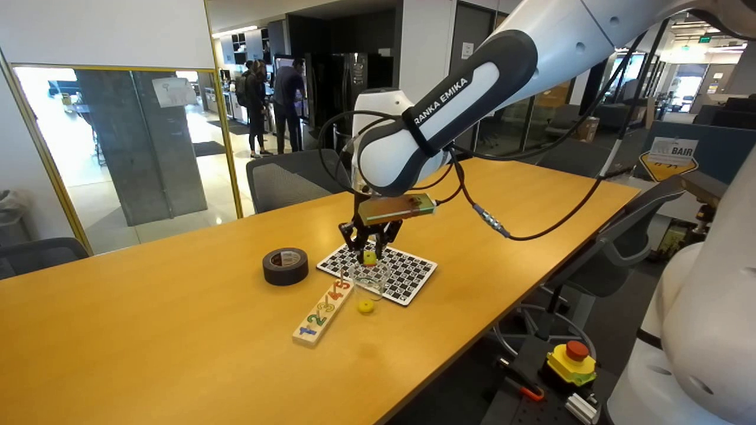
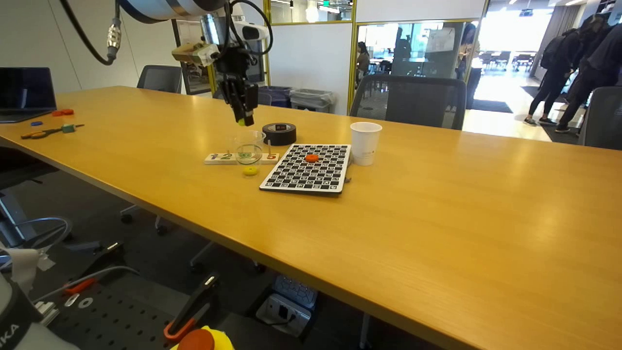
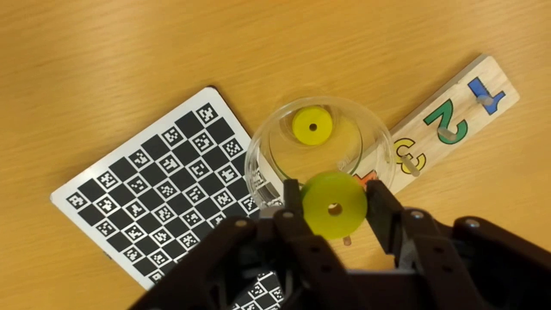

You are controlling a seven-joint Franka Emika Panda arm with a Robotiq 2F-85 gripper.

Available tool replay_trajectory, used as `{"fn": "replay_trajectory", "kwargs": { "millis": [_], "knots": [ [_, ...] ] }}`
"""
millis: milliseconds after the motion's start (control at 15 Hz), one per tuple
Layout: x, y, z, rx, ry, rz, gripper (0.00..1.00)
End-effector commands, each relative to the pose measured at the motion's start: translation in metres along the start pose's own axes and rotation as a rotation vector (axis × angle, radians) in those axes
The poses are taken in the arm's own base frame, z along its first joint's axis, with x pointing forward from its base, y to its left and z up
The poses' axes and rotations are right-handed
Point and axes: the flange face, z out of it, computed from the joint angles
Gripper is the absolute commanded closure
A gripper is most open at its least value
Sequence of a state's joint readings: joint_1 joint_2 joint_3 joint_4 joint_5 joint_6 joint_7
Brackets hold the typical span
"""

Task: Put an orange block in the white cup then a yellow block in the clear cup, then put two orange blocks in the white cup then a yellow block in the clear cup and lastly the orange block in the white cup

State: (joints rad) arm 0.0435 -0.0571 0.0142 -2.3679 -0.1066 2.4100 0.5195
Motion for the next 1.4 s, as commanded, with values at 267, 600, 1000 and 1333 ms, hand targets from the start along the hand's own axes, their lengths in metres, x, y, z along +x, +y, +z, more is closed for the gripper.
{"fn": "replay_trajectory", "kwargs": {
  "millis": [267, 600, 1000, 1333],
  "knots": [
    [0.000, 0.001, 0.009, 0.033, -0.079, -0.019, 0.79],
    [0.007, 0.008, 0.011, 0.038, -0.080, -0.013, 0.33],
    [0.041, 0.030, -0.004, 0.029, -0.027, 0.022, 0.00],
    [0.089, 0.048, 0.005, 0.031, 0.015, 0.071, 0.00]
  ]
}}
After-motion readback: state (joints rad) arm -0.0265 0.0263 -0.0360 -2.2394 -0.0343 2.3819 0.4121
